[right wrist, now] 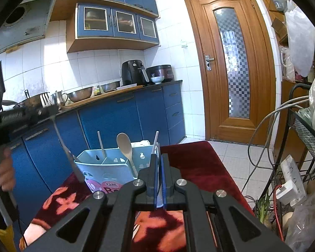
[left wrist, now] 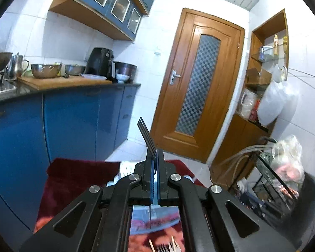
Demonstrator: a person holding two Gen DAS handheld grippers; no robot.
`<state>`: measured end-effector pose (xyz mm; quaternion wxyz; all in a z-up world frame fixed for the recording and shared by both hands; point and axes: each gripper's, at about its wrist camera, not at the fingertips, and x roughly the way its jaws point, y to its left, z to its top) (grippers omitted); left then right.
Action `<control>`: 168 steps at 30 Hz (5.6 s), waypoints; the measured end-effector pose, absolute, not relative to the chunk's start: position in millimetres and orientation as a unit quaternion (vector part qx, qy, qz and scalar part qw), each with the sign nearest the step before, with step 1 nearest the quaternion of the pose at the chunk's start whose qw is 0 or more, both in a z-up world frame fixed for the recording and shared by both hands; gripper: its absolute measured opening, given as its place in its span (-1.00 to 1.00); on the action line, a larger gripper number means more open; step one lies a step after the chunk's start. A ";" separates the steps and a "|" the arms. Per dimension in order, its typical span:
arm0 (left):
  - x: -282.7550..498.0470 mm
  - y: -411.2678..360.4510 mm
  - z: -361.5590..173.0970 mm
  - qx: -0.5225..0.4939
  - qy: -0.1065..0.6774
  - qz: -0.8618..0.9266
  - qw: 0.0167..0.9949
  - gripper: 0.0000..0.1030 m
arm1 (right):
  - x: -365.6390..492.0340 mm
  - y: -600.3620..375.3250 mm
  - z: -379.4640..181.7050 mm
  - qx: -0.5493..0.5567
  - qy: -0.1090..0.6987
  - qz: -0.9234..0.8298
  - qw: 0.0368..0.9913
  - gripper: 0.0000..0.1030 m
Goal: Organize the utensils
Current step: 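Lift the forks and lower them into the blue holder with both tools, then open both tools to release the forks inside the holder, then withdraw both tools and move them down to the remaining chopsticks and forks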
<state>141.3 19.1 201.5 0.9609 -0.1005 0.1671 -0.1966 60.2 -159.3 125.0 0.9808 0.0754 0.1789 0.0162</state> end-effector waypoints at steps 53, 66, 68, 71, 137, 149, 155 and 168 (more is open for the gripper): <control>234.1 15.8 137.4 -0.095 0.217 -0.174 0.956 -1.00 | 200.7 -105.1 130.3 -0.065 0.147 0.013 0.987 -0.89; 230.9 7.4 133.3 -0.079 0.242 -0.173 0.951 -0.64 | 196.3 -109.6 124.0 -0.005 0.177 0.080 0.981 -0.68; 226.8 7.8 136.1 -0.080 0.239 -0.174 0.952 -0.45 | 193.8 -109.9 128.3 0.002 0.175 0.082 0.981 -0.57; 222.1 8.8 141.7 -0.080 0.239 -0.176 0.952 -0.31 | 187.9 -112.3 136.3 0.015 0.170 0.085 0.982 -0.53; 112.1 -19.3 15.7 -0.040 0.447 -0.158 0.880 -0.28 | 50.7 -150.5 23.8 0.117 0.352 0.043 0.928 -0.16; 115.1 -44.1 -4.5 0.003 0.472 -0.159 0.867 -0.28 | 51.3 -164.0 7.1 0.141 0.363 0.041 0.920 -0.15; 115.8 -57.2 -11.0 0.037 0.469 -0.151 0.870 -0.29 | 50.6 -168.8 3.1 0.151 0.364 0.043 0.918 -0.14; 118.9 -62.1 -18.9 0.063 0.484 -0.124 0.864 -0.20 | 50.3 -178.8 -6.1 0.173 0.363 0.048 0.914 -0.12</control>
